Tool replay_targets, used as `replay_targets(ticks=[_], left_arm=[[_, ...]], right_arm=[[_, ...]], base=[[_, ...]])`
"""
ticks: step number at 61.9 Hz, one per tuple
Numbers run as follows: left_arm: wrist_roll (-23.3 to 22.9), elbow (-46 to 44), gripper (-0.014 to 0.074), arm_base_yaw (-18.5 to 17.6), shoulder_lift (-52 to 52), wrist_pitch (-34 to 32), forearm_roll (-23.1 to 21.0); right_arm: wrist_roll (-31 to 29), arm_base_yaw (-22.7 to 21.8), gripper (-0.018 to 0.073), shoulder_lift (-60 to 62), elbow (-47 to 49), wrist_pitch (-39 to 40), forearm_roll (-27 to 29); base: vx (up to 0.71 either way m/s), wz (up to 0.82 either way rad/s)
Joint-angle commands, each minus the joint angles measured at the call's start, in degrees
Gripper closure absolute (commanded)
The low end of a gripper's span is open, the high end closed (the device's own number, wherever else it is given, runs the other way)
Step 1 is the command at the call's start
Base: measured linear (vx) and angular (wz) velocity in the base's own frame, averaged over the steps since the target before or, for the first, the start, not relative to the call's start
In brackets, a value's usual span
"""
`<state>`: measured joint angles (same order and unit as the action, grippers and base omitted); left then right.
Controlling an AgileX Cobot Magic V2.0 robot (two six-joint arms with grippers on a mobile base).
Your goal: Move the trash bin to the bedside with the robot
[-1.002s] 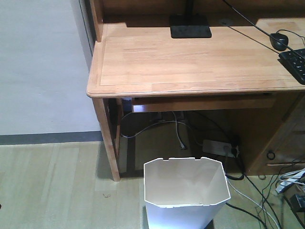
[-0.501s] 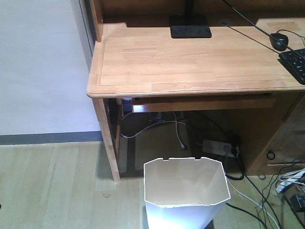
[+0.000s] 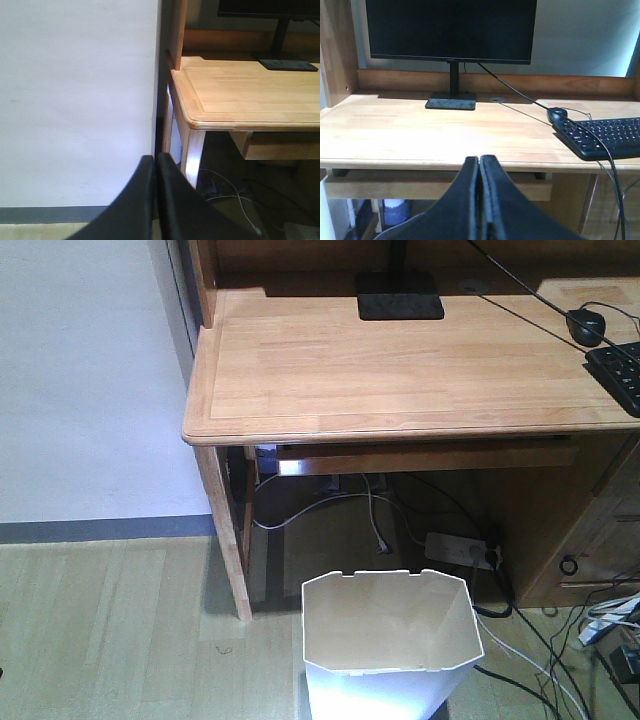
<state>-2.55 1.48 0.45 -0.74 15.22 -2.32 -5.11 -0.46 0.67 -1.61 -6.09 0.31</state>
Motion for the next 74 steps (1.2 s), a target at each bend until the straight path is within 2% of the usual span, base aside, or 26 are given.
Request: replay_targets(ticks=[1, 13, 22, 36, 41, 49, 74], left_arm=[[-0.3, 0.7, 0.0602, 0.0, -0.8, -4.0, -0.2], [-0.3, 0.7, 0.0602, 0.0, -0.8, -4.0, -0.2], [-0.3, 0.7, 0.0602, 0.0, -0.8, -4.0, -0.2], [-0.3, 0.7, 0.0602, 0.0, -0.8, -4.0, -0.2], [-0.3, 0.7, 0.0602, 0.0, -0.8, -4.0, -0.2], [-0.3, 0.7, 0.0602, 0.0, -0.8, -4.0, -0.2], [-0.3, 0.7, 0.0602, 0.0, -0.8, -4.0, -0.2]], right_arm=[[-0.1, 0.0, 0.0568, 0.7, -0.2, 7.9, 0.2], [-0.2, 0.0, 0.0568, -0.1, 4.0, 9.1, 0.2], [-0.2, 0.0, 0.0568, -5.1, 8.5, 8.3, 0.2], [-0.2, 0.0, 0.0568, -15.0, 16.0, 3.6, 0.6], [-0.2, 0.0, 0.0568, -17.6, 18.0, 1.6, 3.3], [-0.2, 0.0, 0.0568, -20.1, 18.5, 2.0, 6.5], [-0.6, 0.0, 0.0538, -21.2, 18.5, 2.7, 4.0]], base=[[0.00, 0.00], [0.00, 0.00], [0.00, 0.00], [0.00, 0.00], [0.00, 0.00], [0.00, 0.00], [0.00, 0.00]])
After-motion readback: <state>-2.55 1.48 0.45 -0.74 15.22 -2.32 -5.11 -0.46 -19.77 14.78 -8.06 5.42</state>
